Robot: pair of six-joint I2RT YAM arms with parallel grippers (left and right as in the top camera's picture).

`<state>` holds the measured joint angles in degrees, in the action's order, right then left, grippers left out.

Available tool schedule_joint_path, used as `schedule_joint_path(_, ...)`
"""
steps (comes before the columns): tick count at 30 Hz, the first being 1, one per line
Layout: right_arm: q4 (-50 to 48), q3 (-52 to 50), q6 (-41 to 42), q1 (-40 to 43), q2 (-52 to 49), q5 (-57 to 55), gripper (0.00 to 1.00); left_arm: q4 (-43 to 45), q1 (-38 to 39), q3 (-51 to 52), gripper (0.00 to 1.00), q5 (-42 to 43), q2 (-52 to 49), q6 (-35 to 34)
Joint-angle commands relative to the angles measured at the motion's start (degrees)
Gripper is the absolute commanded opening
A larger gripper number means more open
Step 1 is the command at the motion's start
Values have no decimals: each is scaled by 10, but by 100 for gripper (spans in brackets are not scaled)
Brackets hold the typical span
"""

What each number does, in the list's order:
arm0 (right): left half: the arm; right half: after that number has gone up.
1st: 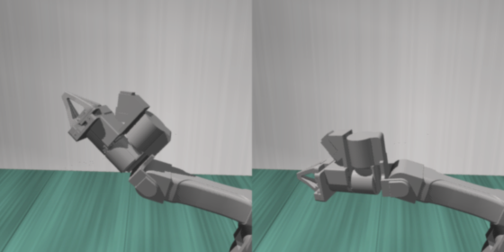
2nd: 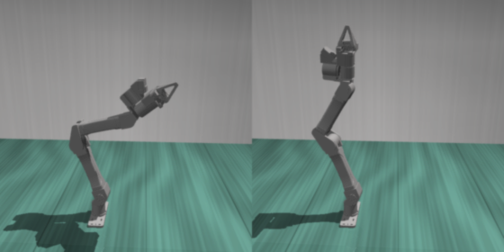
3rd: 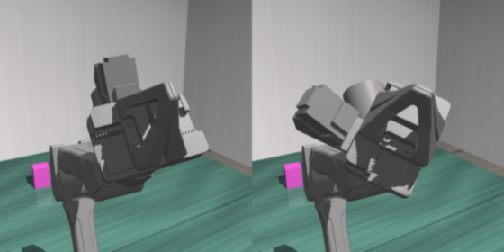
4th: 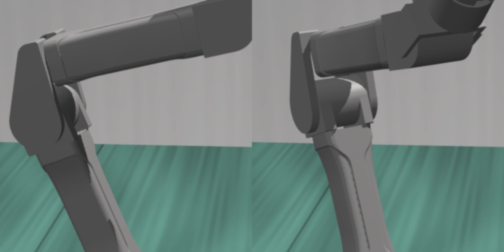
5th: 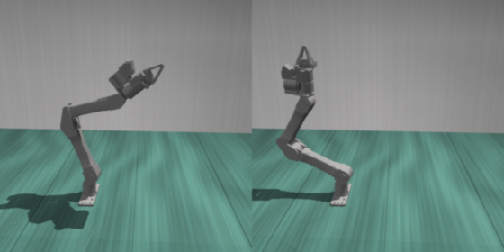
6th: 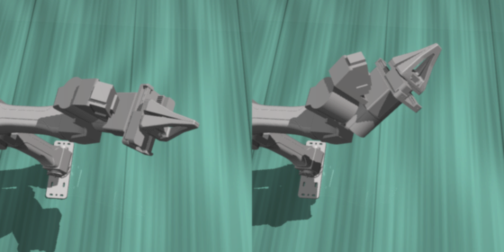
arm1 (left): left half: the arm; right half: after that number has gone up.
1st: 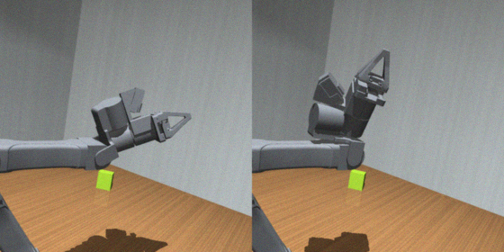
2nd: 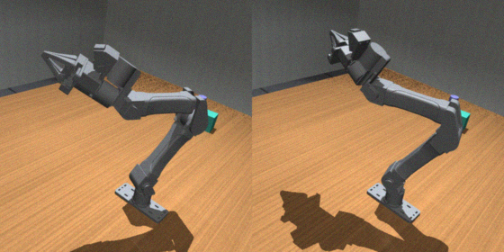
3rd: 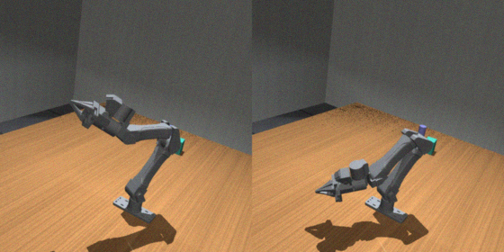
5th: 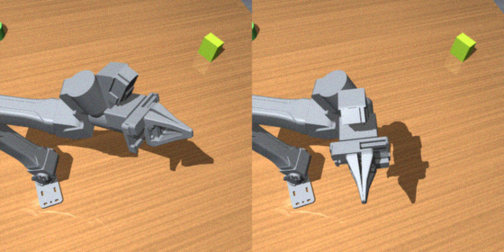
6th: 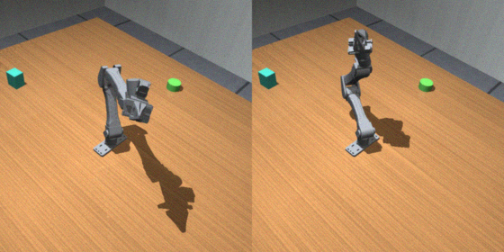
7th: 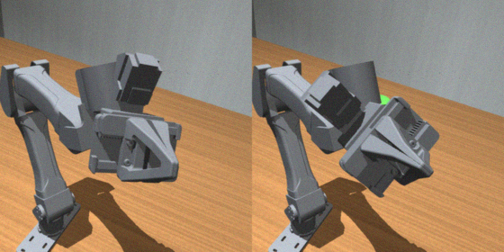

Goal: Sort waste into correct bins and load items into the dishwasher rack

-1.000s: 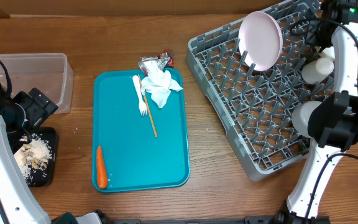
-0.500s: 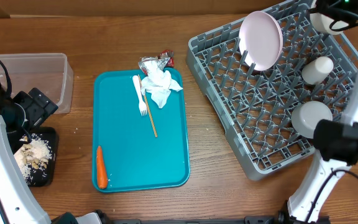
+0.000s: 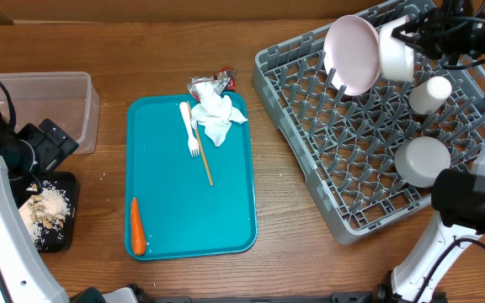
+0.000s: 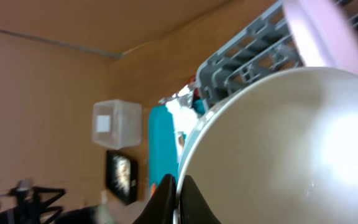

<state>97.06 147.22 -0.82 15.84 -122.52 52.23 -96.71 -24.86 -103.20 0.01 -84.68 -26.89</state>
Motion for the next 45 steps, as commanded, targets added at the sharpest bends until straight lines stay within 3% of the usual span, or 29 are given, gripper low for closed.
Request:
schedule_joint_path(1, 0, -70, -45, 4, 0, 87, 4, -1, -2, 2, 100, 0, -3, -6)
schedule_joint_path(8, 0, -237, -115, 12, 0, 187, 4, -1, -2, 2, 100, 0, -3, -6)
schedule_joint_path(14, 0, -316, -141, 48, 0, 185, 4, -1, -2, 2, 100, 0, -3, -6)
schedule_joint_path(21, 0, -344, -158, 93, 0, 170, 4, -1, -2, 2, 100, 0, -3, -6)
schedule_joint_path(45, -76, -442, -176, 92, 0, 213, 4, -1, -2, 2, 100, 0, -3, -6)
